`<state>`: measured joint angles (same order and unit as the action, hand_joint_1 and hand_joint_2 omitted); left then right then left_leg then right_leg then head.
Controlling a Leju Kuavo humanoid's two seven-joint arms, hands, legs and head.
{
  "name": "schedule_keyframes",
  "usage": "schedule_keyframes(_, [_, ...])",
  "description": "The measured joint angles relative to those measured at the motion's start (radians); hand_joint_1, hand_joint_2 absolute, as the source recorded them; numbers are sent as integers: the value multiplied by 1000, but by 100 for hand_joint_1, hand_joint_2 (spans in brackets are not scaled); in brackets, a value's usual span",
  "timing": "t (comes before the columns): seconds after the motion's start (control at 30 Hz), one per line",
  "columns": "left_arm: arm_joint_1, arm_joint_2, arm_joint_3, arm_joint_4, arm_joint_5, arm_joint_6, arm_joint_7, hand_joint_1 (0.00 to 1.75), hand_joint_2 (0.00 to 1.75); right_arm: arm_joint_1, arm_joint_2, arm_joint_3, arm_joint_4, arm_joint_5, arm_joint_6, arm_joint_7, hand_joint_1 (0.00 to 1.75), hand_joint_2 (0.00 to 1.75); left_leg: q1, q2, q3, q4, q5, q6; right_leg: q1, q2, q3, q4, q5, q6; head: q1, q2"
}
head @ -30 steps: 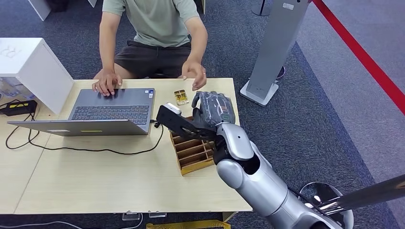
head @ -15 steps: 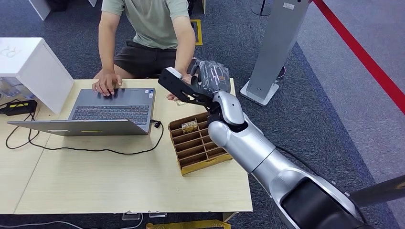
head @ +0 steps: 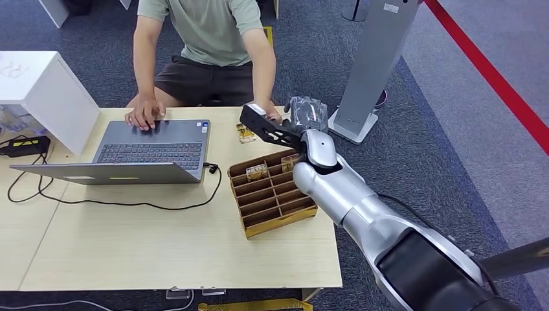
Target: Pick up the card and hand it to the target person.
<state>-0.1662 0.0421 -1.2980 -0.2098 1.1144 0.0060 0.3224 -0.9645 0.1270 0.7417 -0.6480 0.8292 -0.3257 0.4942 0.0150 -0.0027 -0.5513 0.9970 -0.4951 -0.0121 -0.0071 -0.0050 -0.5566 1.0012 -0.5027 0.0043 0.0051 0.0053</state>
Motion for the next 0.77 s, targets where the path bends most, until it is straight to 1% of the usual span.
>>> schedule_keyframes(0.3, [-5, -3, -13, 0, 4, 3, -15, 0, 0, -7, -5, 0, 36, 31, -14, -9, 0, 175, 0, 1, 0, 0, 0, 0, 0, 1, 0, 0, 0, 0, 1, 0])
schedule_keyframes(0.4, [-4, -3, -13, 0, 15, 5, -20, 0, 0, -8, -10, -2, 9, 2, -19, -31, 0, 175, 0, 1, 0, 0, 0, 0, 0, 1, 0, 0, 0, 0, 1, 0])
schedule_keyframes(0.5, [-1, -3, -12, 0, 28, 8, -27, 0, 0, 4, -22, -10, -65, -43, -13, -39, 0, 175, 0, 1, 1, 0, 0, 0, 0, 1, 0, 0, 0, 0, 0, 0])
schedule_keyframes(0.57, [5, -3, -12, 0, 39, 12, -36, 0, 0, 30, -38, -20, -138, -73, -16, -39, 0, 175, 0, 1, 1, 0, 0, 0, 0, 1, 0, 0, 0, 0, 0, 0])
schedule_keyframes(0.63, [12, -3, -12, 0, 53, 17, -47, 0, 0, 73, -59, -31, -226, -104, -28, -43, 0, 175, 0, 1, 1, 0, 0, 0, 0, 1, 0, 0, 0, 0, 0, 0])
schedule_keyframes(0.73, [26, -2, -11, 0, 80, 26, -57, 0, 0, 171, -98, -52, -385, -155, -44, -63, 0, 175, 0, 1, 1, 0, 0, 0, 0, 1, 0, -1, 0, 0, 1, 0])
schedule_keyframes(0.77, [28, -2, -11, 0, 84, 27, -58, 0, 0, 188, -105, -55, -411, -165, -45, -68, 0, 175, 0, 1, 1, 0, 0, 0, 0, 1, 0, -1, 0, 0, 1, 0])
